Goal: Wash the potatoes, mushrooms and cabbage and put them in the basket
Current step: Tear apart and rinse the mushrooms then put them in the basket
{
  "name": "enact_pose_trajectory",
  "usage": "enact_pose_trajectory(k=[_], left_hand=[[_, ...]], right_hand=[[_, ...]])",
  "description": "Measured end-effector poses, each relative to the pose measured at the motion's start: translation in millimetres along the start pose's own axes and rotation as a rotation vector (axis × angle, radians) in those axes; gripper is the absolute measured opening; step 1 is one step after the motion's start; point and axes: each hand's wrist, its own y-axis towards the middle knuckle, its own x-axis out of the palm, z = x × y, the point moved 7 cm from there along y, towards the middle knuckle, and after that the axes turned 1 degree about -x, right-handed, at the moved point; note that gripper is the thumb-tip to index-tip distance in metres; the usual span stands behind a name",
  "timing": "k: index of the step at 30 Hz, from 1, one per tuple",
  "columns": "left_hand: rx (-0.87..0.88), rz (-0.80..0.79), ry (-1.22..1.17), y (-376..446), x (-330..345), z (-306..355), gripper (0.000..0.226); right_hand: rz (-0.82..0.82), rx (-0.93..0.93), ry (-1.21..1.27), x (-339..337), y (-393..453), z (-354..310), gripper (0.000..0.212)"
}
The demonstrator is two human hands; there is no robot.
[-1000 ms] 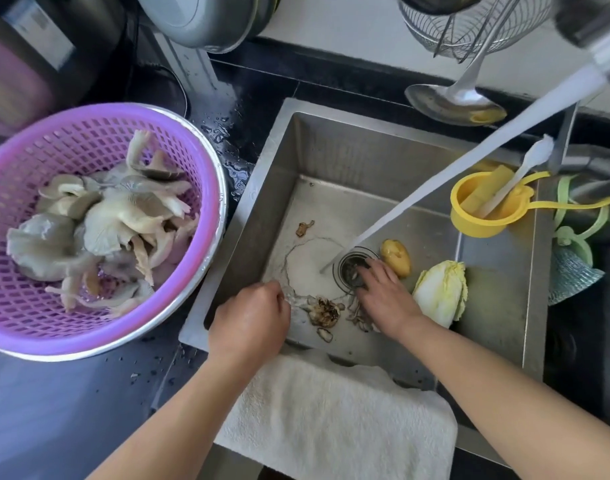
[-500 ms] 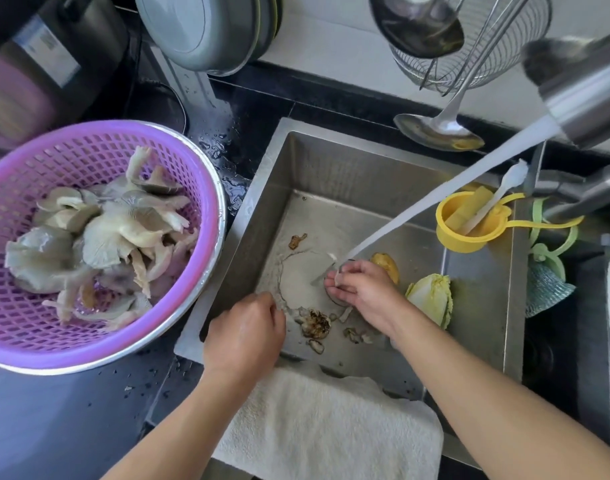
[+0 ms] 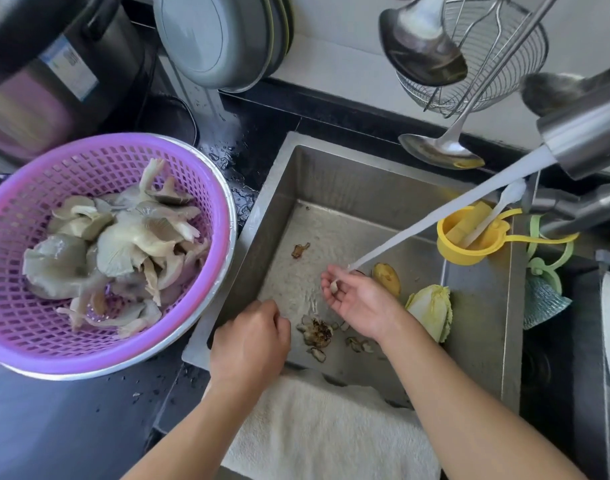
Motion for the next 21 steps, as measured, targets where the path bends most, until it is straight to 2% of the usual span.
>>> enact_pose_trajectory(k=[4, 11, 13, 15, 16, 18, 21], left_hand=[[0.009, 0.013, -0.020, -1.3, -0.8, -1.6, 0.020], [0.002, -0.010, -0.048, -1.6, -2.0, -1.8, 0.020], [-0.006, -0.014, -0.078, -0.9, -3.6, -2.7, 0.020], [-0.020, -0.021, -0.121, -2.0, -8.3, -1.9, 0.020], [-0.027, -0.033, -0.143, -2.3, -10.8, -1.1, 0.021], [-0.053, -0.084, -0.193, -1.1, -13.0, -1.7, 0.021], [-0.081, -0.194, -0.317, 1.0, -16.9, -3.7, 0.018]], right_hand=[[-0.063, -0.007, 0.194, -2.6, -16.4, -4.2, 0.026], [-0.015, -0.106, 0.195, 17.9, -38.0, -32.6, 0.030], [0.090, -0.093, -0.067, 14.5, -38.5, -24.4, 0.026], [0.353, -0.038, -0.554, 0.1, -46.8, -10.3, 0.021], [0.432, -0.020, -0.715, -2.6, -53.6, -4.9, 0.022], [0.392, -0.071, -0.877, 15.8, -72.1, 0.6, 0.023], [0.235, -0.263, -0.946, 76.1, -108.8, -15.0, 0.017]])
